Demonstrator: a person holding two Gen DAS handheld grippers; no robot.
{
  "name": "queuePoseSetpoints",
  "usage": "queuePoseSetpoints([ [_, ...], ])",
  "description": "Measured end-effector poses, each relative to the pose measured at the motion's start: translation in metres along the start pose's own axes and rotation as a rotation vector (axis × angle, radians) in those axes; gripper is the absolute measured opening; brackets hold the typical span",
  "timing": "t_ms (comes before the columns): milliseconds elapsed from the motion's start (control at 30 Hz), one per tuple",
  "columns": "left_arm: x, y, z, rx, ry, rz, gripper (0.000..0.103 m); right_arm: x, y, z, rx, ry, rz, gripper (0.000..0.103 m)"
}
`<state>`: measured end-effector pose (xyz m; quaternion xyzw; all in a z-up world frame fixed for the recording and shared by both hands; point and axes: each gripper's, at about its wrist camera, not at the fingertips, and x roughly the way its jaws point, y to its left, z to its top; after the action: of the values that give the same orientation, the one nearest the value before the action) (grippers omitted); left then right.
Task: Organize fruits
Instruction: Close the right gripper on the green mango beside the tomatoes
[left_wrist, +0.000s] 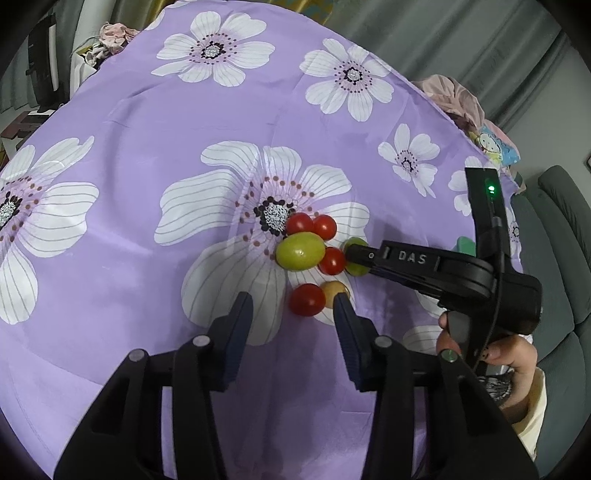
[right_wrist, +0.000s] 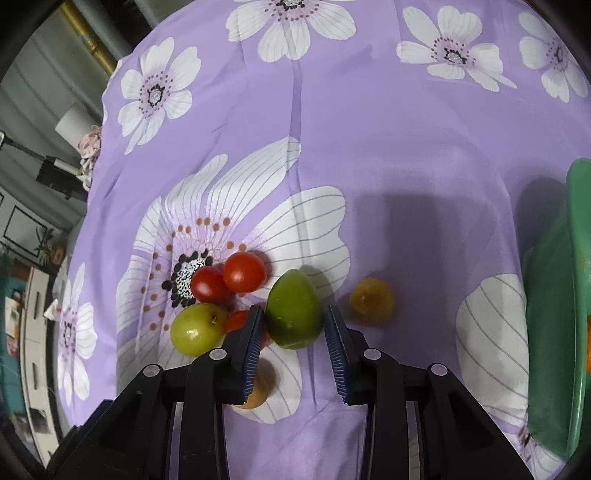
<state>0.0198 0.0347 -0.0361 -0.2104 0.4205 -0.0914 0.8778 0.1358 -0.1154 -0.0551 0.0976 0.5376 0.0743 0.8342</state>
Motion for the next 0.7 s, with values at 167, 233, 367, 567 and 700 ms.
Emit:
queuePoseSetpoints([
  [167, 0.005, -0.004, -0.002, 0.010, 0.017, -0.001, 0.044, -0.022, -0.011, -0.016, -0.011, 0.014, 0.067, 0.035],
  [233, 0.006, -0.006, -0.003, 0.020, 0.022, -0.002, 0.044, -0.031, -0.017, -0.026, -0.016, 0.049, 0.102, 0.035],
  [367, 0.008, -0.009, -0.006, 0.026, 0.032, -0.010, 0.044, -0.041, -0.020, -0.047, -0.052, 0.109, 0.119, 0.035],
  [567, 0.014, -0.011, -0.008, 0.031, 0.061, -0.018, 0.044, -0.046, -0.011, -0.059, -0.121, 0.118, 0.105, 0.035],
  [700, 0.019, -0.010, -0.008, 0.019, 0.084, -0.025, 0.044, -0.049, -0.016, -0.054, -0.114, 0.099, 0.102, 0.035],
])
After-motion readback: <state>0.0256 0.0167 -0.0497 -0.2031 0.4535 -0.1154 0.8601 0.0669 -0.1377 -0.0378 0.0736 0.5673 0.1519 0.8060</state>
